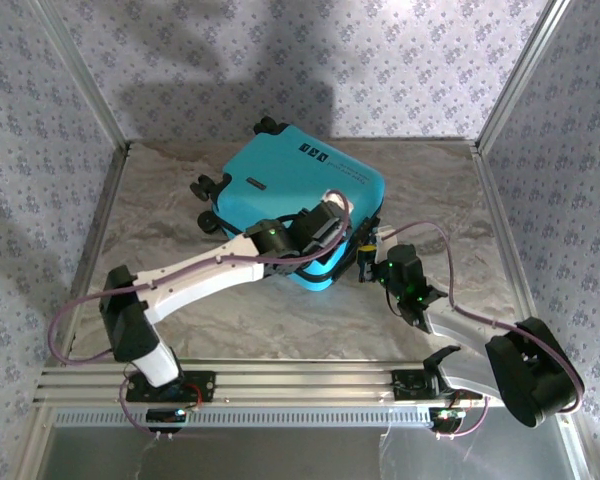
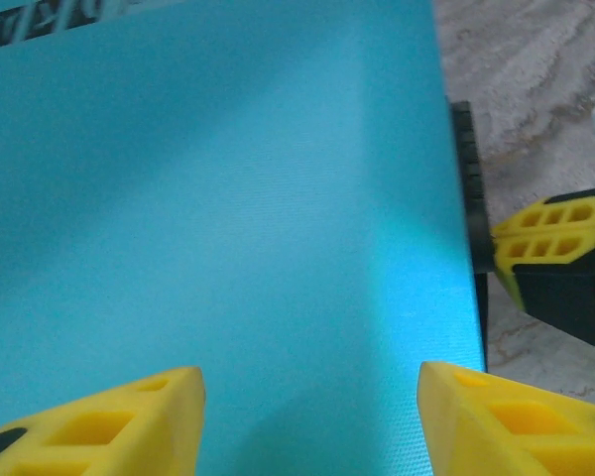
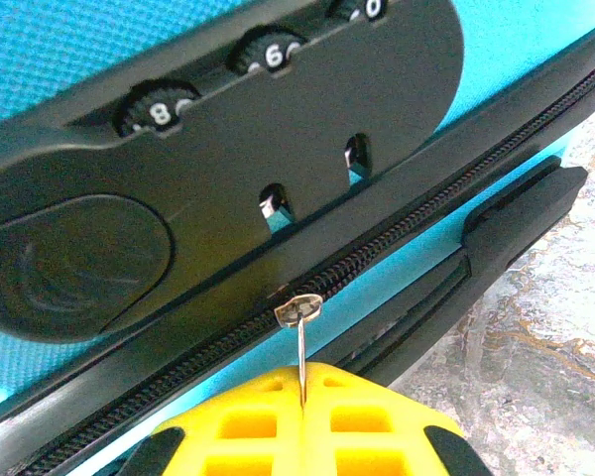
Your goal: Pack the luggage
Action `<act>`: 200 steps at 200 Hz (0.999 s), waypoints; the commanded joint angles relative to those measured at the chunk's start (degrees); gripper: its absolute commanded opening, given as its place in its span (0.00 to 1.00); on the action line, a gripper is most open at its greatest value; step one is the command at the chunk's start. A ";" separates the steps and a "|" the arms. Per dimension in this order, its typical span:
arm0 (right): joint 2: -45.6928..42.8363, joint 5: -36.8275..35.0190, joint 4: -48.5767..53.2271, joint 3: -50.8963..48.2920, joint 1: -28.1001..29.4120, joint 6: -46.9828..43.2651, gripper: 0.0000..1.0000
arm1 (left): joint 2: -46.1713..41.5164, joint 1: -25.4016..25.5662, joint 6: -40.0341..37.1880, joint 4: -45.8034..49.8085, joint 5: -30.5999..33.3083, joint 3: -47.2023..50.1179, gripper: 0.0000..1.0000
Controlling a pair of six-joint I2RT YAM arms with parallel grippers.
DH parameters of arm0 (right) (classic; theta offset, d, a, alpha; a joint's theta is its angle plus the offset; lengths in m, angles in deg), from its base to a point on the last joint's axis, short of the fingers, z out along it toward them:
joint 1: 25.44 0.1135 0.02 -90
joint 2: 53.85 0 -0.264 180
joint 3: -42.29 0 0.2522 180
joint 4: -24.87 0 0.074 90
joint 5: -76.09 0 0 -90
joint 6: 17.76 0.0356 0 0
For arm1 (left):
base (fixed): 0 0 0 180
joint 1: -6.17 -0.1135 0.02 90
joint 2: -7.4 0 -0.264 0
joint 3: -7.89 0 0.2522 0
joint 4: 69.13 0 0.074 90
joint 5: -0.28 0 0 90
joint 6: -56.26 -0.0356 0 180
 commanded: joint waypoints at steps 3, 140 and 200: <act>-1.83 -0.24 0.69 -0.65 -1.03 -0.46 0.00 | 1.87 0.91 -3.18 3.59 -0.53 -3.65 0.60; 0.06 2.86 1.79 2.15 -8.17 -0.23 0.00 | 12.63 1.23 -0.59 13.73 12.28 -8.21 0.61; 4.10 2.69 2.74 5.76 -12.90 0.73 0.00 | 13.42 1.22 1.42 13.90 12.35 -4.81 0.60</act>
